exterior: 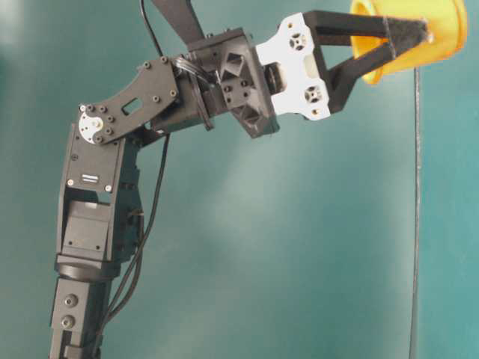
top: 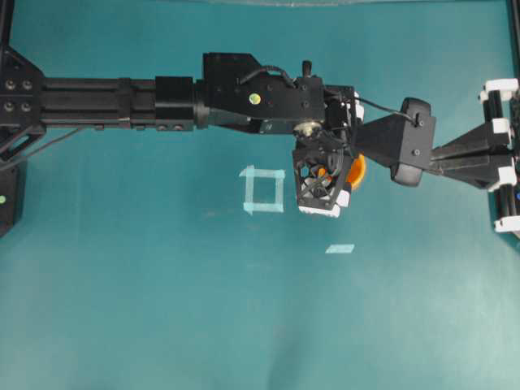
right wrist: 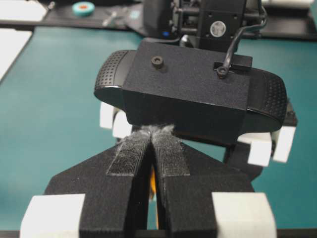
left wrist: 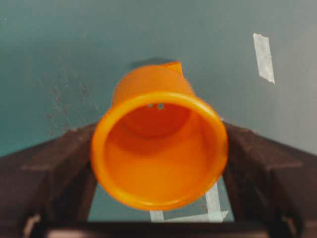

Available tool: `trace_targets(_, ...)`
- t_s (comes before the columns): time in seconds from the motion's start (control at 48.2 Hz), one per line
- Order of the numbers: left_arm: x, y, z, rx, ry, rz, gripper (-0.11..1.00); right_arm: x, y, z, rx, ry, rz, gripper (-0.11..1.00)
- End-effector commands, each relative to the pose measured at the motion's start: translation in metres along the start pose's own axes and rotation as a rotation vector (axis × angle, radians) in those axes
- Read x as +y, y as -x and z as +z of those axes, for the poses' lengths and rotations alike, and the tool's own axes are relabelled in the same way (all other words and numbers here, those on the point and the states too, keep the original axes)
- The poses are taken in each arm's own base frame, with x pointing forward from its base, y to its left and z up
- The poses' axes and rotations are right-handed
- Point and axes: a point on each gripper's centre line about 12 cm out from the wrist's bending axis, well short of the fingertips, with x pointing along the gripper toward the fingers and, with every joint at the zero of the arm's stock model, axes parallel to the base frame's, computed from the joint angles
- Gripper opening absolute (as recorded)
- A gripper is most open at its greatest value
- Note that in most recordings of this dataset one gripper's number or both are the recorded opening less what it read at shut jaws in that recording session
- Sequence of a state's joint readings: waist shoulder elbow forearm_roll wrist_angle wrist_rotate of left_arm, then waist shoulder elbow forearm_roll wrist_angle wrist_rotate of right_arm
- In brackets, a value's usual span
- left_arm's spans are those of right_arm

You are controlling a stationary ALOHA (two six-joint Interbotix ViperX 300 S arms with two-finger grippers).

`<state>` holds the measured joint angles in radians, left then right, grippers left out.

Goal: Move the cup toward the block with left arm.

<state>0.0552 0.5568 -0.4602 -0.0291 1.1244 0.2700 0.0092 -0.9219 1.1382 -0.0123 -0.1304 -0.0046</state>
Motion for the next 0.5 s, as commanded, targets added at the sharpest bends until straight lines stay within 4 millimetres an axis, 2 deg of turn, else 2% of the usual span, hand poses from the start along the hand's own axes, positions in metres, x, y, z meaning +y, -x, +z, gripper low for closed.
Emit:
trace_targets(0.0, -0.0075, 0.015, 0.0115, -0.053, -0.015, 0.003, 0.71, -0.0015, -0.0016, 0.0145, -0.04, 0.003, -0.007, 0.0)
trace_targets(0.477, -0.0115, 0.015, 0.013, -0.058, -0.031, 0.002, 0.71, -0.0012, -0.0019, 0.0142, -0.038, 0.004, -0.005, 0.0)
